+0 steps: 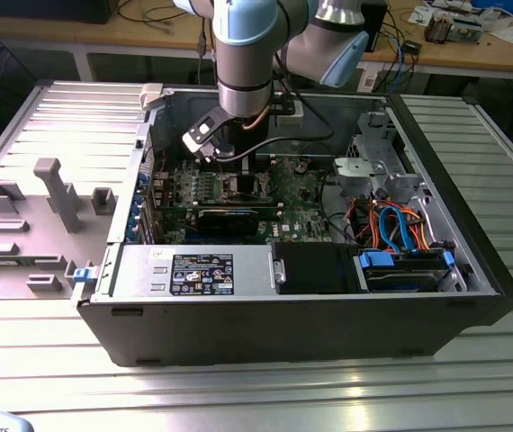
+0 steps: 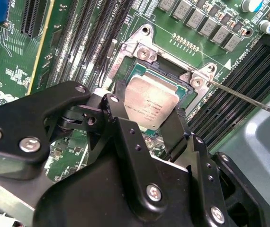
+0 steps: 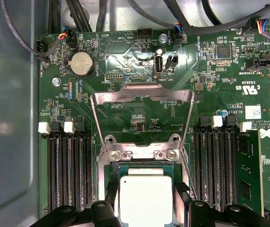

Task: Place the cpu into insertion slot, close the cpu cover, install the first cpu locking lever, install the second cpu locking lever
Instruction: 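Place the cpu into insertion slot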

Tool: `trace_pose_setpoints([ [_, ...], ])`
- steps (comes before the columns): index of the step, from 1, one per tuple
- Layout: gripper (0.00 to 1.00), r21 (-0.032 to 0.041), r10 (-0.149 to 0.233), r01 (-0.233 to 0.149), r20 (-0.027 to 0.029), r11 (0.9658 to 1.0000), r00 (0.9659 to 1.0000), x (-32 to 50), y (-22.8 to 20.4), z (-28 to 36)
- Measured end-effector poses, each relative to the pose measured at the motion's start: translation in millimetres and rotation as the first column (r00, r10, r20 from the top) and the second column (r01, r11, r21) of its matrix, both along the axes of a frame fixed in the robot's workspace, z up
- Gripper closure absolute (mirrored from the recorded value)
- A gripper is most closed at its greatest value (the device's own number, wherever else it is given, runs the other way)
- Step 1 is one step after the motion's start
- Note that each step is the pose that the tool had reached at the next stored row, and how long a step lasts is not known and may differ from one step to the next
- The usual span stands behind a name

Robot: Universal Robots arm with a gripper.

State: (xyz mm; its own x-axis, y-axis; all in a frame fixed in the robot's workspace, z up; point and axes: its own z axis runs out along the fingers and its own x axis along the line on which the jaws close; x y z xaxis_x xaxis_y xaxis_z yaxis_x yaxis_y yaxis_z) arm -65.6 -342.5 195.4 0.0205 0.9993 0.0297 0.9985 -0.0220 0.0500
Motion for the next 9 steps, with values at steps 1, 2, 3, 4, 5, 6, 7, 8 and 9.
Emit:
trace_pose_setpoints([
  [1, 0.45, 0.0019, 0.000, 0.000, 0.0010, 1.0000, 1.0000, 0.2, 0.3, -0.8],
  [2, 0.39, 0.0011, 0.000, 0.000, 0.0007, 1.0000, 1.0000, 0.1, 0.2, -0.7],
  [3, 0.39, 0.0005, 0.000, 0.000, 0.0003, 1.0000, 1.0000, 0.1, 0.1, -0.5],
  [4, 0.39, 0.0000, 0.000, 0.000, 0.0000, 1.0000, 1.0000, 0.0, 0.0, -0.5],
  [5, 0.39, -0.0001, 0.000, 0.000, -0.0001, 1.0000, 1.0000, 0.0, 0.0, -0.5],
  [6, 0.39, 0.0001, 0.000, 0.000, 0.0000, 1.0000, 1.0000, 0.0, 0.0, -0.1],
  [7, 0.39, 0.0002, 0.000, 0.000, 0.0001, 1.0000, 1.0000, 0.0, 0.0, 1.2],
  [8, 0.39, 0.0001, 0.000, 0.000, 0.0000, 1.0000, 1.0000, 0.0, 0.0, 1.8],
  [9, 0.39, 0.0003, 0.000, 0.000, 0.0001, 1.0000, 1.0000, 0.0, 0.1, 1.8],
])
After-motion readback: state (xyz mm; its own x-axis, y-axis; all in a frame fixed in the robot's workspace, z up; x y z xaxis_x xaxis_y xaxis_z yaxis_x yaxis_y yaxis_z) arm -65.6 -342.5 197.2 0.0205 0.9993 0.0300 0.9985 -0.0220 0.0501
